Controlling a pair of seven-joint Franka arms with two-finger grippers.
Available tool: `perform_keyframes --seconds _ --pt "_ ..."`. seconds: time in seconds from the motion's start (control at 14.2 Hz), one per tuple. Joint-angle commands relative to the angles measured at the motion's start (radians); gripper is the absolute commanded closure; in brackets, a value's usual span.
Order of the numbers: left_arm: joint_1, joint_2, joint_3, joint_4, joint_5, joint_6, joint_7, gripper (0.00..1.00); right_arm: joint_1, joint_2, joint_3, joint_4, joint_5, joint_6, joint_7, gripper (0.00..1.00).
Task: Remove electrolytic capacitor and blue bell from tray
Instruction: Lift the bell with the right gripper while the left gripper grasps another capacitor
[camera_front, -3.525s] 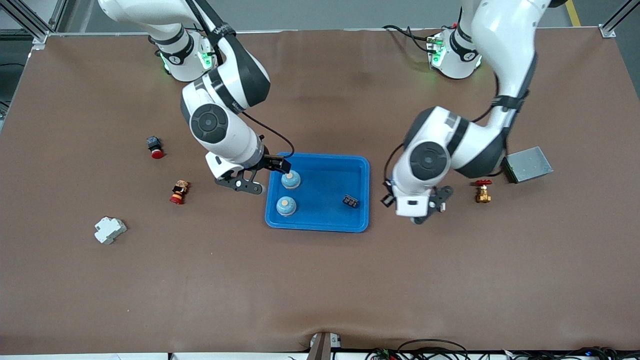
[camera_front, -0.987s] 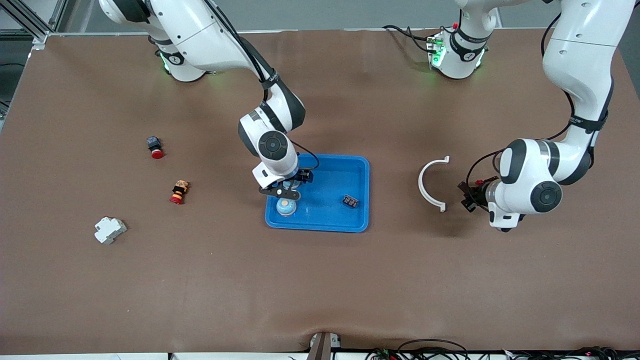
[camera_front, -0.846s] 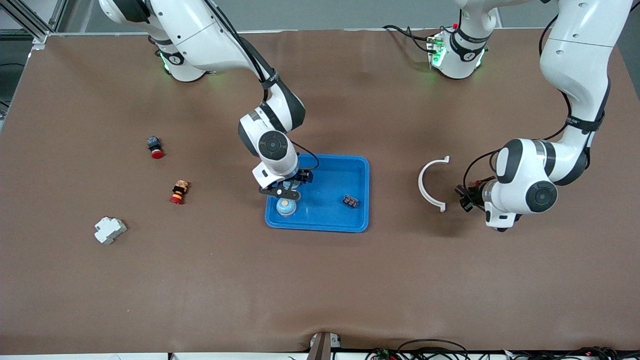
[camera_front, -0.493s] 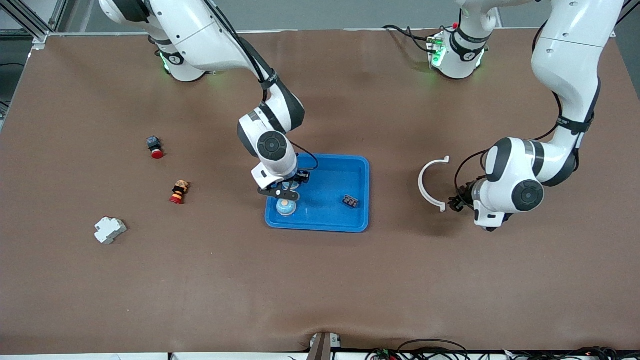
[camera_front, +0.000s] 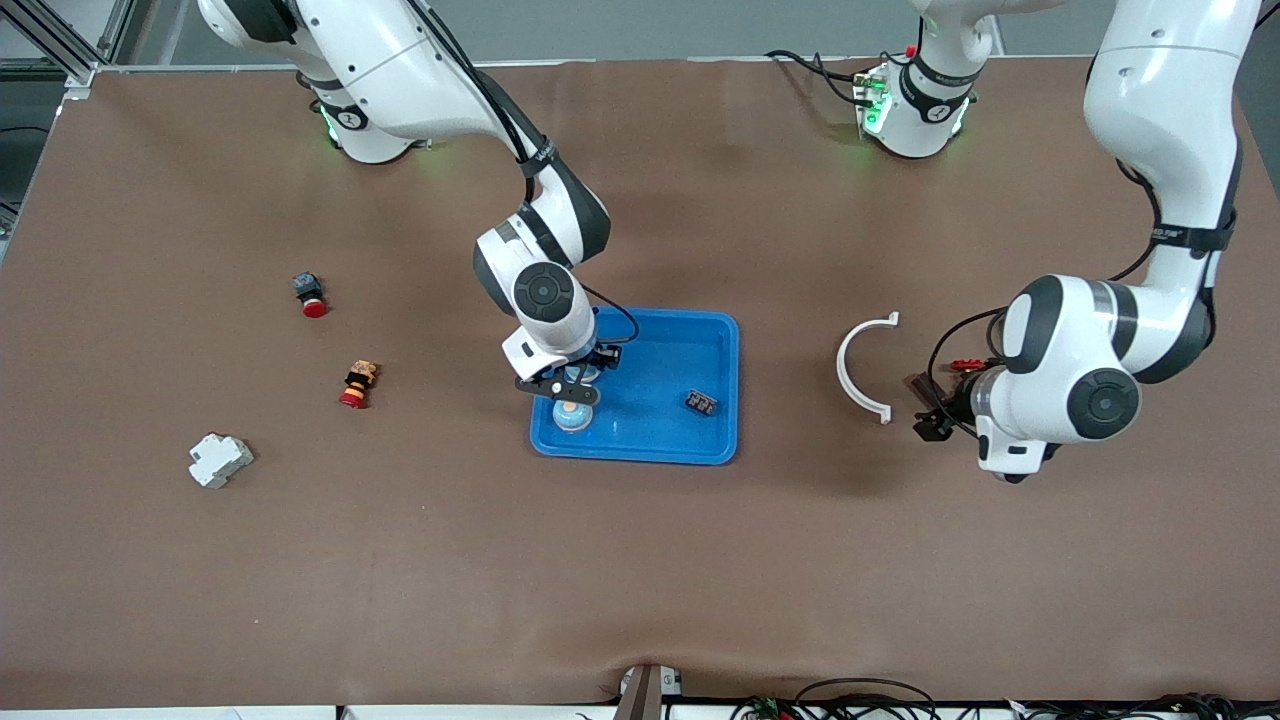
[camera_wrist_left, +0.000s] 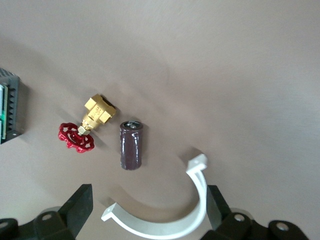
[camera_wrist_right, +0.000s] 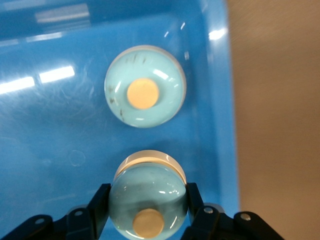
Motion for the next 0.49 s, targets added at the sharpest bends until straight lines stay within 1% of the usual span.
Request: perform_keyframes --seconds 0.0,0.07,0.21,0.35,0.42 --pt "-0.055 -0.012 0.001 0.072 0.010 -0.040 0.009 0.00 -0.096 -0.129 0.006 -0.006 -0.001 -0.153 -0.075 0.85" --pt "-0.074 -0.006 -0.001 0.095 0.007 -0.053 0.008 0.00 -0.142 -0.163 0.006 -0.006 -0.002 -0.209 -0.156 0.85" --pt "-0.129 0.002 -0.003 0.128 -0.006 -0.052 -0.005 0.00 -0.250 -0.220 0.006 -0.008 -0.004 -0.293 -0.387 0.85" --pt "-0.182 0.008 -0.015 0.129 -0.010 -0.041 -0.035 0.00 -0.374 -0.251 0.005 -0.009 -0.012 -0.345 -0.615 0.85" --pt "-0.227 0.014 -0.015 0.131 -0.016 -0.023 -0.095 0.00 -0.434 -0.254 0.003 -0.011 -0.013 -0.352 -0.723 0.85"
